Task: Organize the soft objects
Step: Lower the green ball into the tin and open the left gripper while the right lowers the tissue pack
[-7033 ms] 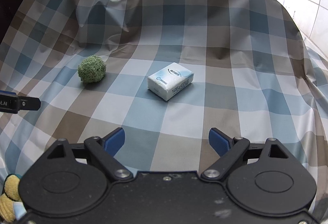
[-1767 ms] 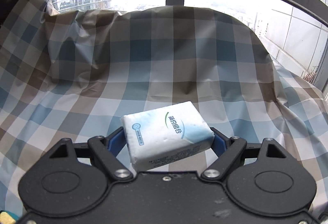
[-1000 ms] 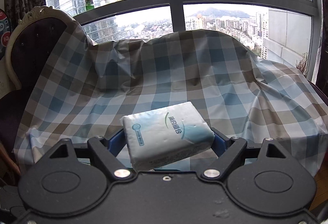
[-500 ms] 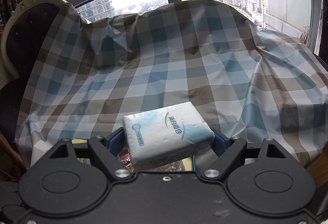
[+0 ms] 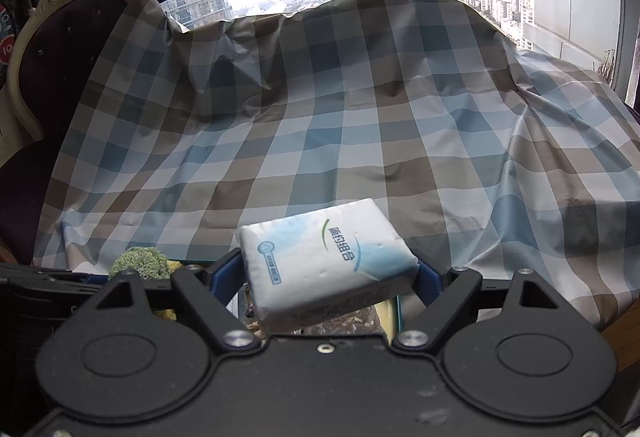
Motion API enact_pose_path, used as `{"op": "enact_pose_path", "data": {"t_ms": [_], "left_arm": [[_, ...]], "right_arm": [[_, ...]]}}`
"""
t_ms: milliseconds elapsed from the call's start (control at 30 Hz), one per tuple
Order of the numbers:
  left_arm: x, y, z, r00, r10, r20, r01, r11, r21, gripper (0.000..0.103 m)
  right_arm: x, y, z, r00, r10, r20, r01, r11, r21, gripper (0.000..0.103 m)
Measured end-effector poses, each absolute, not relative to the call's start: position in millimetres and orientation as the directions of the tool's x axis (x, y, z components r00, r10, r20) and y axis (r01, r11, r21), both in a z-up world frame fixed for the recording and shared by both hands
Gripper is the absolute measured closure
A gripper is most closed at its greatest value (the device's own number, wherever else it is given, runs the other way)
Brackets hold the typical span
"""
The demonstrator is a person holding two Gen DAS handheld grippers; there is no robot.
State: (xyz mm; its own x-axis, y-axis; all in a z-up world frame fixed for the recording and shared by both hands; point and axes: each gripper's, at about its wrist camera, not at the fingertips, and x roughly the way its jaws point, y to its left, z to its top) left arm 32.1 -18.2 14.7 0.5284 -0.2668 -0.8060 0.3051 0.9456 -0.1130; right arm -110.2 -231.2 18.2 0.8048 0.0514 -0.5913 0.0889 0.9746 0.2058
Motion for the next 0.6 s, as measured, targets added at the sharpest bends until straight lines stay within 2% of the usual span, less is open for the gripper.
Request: {"op": "enact_pose_path", "data": {"t_ms": [167,600], "left_arm": [[32.2,-14.2,13.2,0.537,-0.265,-0.801,0.294,0.949,-0.116,0.026],[12.8,11.4,22.0,0.593,-0.203,-0.779,0.186,0.976,-0.113,0.025]], "right_arm": [[-110.0,-228.7,16.4,0.801,0.057,-0.596,0.083,0.975,0.205,0.018],[-118.2,-214.2,15.3,0.789,0.097,-0.606,0.018,0.983,0.181,0.018]]}}
